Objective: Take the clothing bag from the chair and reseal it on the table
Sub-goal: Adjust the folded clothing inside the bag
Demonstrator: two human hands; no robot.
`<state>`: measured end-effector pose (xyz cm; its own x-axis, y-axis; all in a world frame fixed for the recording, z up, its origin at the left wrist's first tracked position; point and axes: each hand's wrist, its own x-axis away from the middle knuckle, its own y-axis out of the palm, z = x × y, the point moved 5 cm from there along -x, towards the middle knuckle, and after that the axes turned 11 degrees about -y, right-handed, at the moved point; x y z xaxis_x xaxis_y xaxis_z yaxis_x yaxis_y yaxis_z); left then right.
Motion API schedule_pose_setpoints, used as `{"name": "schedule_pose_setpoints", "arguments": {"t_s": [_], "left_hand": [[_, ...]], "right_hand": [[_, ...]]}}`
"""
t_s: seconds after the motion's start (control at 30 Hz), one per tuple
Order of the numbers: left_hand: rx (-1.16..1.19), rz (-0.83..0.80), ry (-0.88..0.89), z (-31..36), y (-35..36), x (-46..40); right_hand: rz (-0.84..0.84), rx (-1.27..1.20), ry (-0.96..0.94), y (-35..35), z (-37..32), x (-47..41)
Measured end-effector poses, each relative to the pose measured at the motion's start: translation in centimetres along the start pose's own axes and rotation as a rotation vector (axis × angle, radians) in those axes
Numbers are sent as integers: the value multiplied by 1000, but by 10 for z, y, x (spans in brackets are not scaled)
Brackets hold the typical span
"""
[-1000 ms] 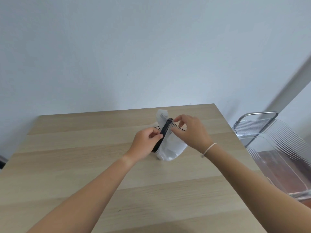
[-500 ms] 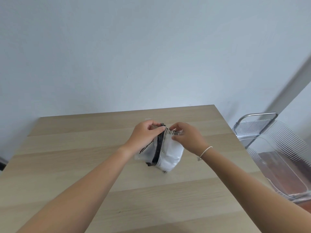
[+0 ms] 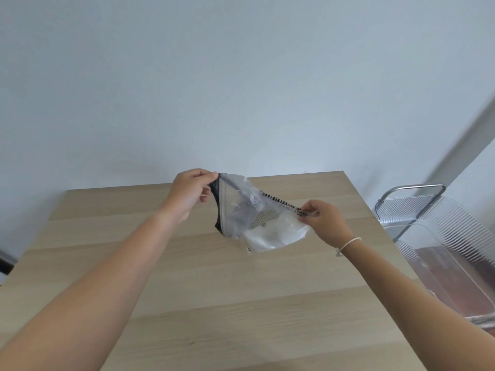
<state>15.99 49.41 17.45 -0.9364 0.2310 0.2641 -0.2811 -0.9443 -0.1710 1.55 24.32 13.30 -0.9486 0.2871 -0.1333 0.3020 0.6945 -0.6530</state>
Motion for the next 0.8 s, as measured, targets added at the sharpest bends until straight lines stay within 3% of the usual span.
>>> {"name": "schedule_pose_setpoints", "arguments": {"t_s": [0.3,0.5,0.67,0.8], "left_hand": [[102,-38,8,0,-1,-4],[-63,-224,166,24,24,13],[-227,-238,258,38,49,28],[-229,-249,309,46,51,33]], "right_hand": [[20,-74,36,-11,13,-6],[-132,-114,6,4,-4,-3],[-104,-211,-140,18,-53,-9],[-40,-292,-141,25,-72,-15]]}}
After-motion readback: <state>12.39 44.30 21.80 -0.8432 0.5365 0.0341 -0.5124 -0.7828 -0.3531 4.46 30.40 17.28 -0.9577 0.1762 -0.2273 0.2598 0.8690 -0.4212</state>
